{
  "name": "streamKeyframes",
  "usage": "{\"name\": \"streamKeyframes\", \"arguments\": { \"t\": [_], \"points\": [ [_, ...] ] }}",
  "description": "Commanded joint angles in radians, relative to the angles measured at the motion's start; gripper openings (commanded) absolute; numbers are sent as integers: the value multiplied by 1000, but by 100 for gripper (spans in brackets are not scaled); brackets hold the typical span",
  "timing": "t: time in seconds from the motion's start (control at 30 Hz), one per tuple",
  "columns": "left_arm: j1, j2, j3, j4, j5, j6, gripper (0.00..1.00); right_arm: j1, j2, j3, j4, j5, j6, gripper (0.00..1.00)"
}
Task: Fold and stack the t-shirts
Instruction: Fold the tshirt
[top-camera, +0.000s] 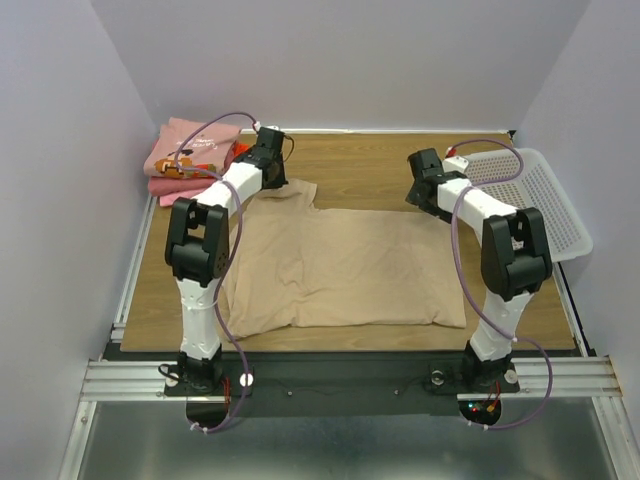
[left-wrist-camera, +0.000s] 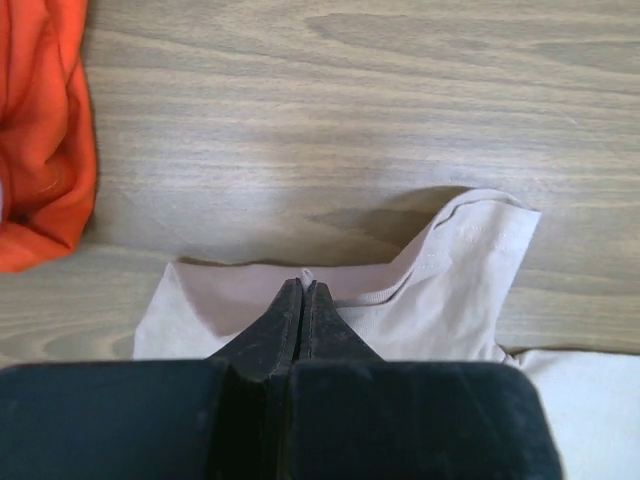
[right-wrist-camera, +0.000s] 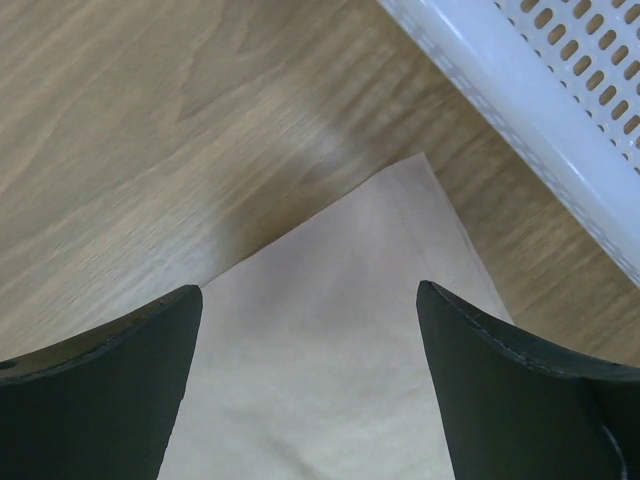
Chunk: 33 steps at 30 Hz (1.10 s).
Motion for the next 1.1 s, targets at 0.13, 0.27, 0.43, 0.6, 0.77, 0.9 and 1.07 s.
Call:
{"name": "streamKeyframes", "arguments": {
  "t": [0.13,0.27,0.43,0.6,0.77,0.9,1.07],
  "points": [
    [-45,-157,-137,87,-27,6,0,-42,69,48,12,134,63,86],
    [-48,-203,-200,107,-41,-5,0,-50,99,66,10,167,52,81],
    [-56,-240,-254,131,-39,-23,0,-56,155,94,9,182,58,81],
    [-57,-254,-279,137,-48,-29,0,-58,196,106,10,177,63,79],
    [-57,-272,-297,133,-73,-31,0,-58,185,74,10,162,80,65],
    [-57,-284,-303,133,-82,-35,0,-58,166,34,9,148,84,49],
    [-57,-310,-325,127,-104,-45,0,-58,120,-21,7,144,106,44]
  ]
}}
